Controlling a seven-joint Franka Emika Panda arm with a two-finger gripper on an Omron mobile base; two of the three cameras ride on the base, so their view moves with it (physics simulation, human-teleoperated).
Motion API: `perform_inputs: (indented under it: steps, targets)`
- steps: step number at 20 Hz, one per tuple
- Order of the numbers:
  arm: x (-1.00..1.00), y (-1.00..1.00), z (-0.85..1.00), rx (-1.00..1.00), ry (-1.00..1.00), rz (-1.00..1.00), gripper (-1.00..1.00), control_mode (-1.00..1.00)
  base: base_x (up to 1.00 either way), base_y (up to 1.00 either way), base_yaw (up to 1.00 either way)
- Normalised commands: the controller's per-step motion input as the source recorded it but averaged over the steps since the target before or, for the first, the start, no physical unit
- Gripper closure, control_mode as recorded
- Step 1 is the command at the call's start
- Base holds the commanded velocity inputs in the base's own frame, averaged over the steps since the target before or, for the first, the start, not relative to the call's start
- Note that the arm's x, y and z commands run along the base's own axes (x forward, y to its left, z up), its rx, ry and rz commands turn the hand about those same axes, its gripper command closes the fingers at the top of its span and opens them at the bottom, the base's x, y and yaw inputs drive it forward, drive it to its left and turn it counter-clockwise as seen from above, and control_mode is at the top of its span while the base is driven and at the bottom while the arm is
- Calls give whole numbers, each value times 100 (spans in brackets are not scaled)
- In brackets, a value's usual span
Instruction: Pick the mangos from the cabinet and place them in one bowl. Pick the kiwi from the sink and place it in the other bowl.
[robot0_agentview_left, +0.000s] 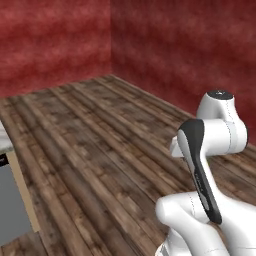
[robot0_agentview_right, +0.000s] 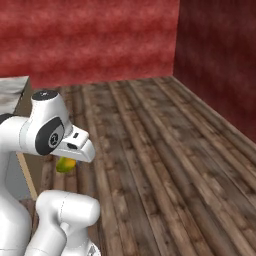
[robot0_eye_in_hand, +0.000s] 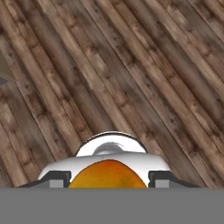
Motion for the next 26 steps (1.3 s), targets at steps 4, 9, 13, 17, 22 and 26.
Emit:
perform_inputs:
  steps: [4, 9, 13, 17, 22, 26]
  targets:
    - [0, 0, 0, 0, 0, 0, 100, 100, 58, 15, 0]
    - [0, 0, 0, 0, 0, 0, 100, 100, 8, 44, -2]
    - [0, 0, 0, 0, 0, 0, 100, 100, 1, 91, 2]
    - [0, 0, 0, 0, 0, 0, 100, 100, 1, 72, 24]
    - [0, 0, 0, 0, 0, 0, 100, 100, 0, 12, 48]
    - [0, 0, 0, 0, 0, 0, 100, 100, 4, 27, 40]
